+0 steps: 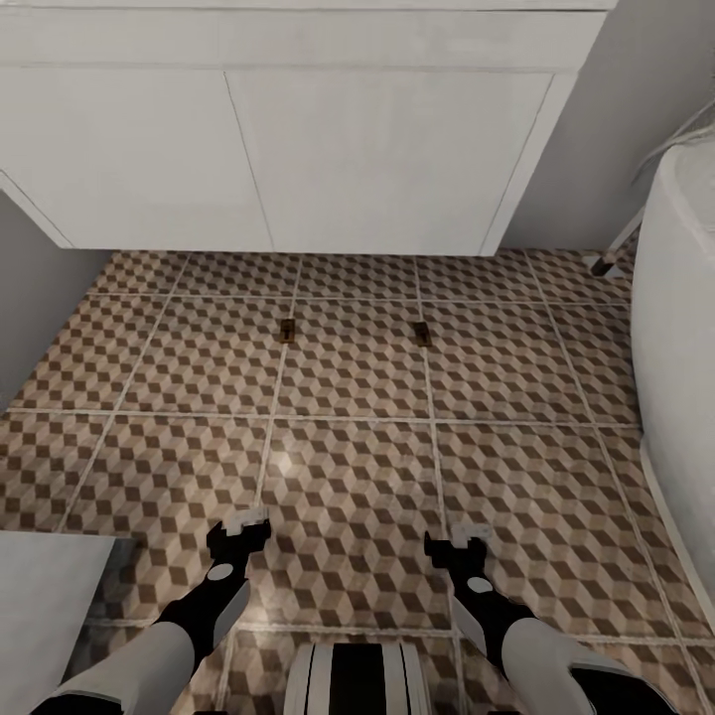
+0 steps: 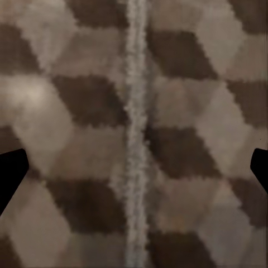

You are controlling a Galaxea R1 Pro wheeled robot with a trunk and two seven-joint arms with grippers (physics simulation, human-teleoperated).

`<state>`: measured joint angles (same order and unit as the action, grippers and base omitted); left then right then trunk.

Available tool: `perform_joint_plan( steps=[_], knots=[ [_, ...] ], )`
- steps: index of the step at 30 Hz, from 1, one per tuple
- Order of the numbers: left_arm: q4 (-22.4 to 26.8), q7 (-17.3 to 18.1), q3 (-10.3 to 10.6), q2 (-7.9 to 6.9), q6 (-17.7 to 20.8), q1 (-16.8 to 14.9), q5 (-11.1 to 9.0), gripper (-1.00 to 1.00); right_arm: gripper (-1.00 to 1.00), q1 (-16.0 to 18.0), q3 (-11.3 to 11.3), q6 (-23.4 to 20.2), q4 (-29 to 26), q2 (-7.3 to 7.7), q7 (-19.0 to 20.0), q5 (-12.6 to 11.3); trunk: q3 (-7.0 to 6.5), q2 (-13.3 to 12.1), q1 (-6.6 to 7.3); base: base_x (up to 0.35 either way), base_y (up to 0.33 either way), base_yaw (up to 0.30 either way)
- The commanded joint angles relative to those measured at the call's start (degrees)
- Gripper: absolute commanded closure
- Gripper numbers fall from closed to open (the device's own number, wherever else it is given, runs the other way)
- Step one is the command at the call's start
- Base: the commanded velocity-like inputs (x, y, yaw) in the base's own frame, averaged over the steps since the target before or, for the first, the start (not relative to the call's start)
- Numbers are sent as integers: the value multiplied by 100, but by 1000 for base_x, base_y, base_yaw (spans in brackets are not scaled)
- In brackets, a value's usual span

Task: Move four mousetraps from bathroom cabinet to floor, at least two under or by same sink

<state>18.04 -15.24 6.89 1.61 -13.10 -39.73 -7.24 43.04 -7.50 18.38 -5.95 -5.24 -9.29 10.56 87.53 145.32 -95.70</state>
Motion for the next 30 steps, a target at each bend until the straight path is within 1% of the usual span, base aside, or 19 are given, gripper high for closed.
perform_joint_plan(
  steps=[1, 30],
  knots=[
    [-4, -32, 49, -3, -22, -2, -60, -100, -100, 3, -46, 16, 6, -3, -20, 60, -20, 0, 3, 0, 0, 0],
    [-8, -32, 60, -7, -26, -6, -58, -100, -100, 3, -53, 5, -2, -3, -73, 60, -662, -39, 78, 0, 0, 0]
  ],
)
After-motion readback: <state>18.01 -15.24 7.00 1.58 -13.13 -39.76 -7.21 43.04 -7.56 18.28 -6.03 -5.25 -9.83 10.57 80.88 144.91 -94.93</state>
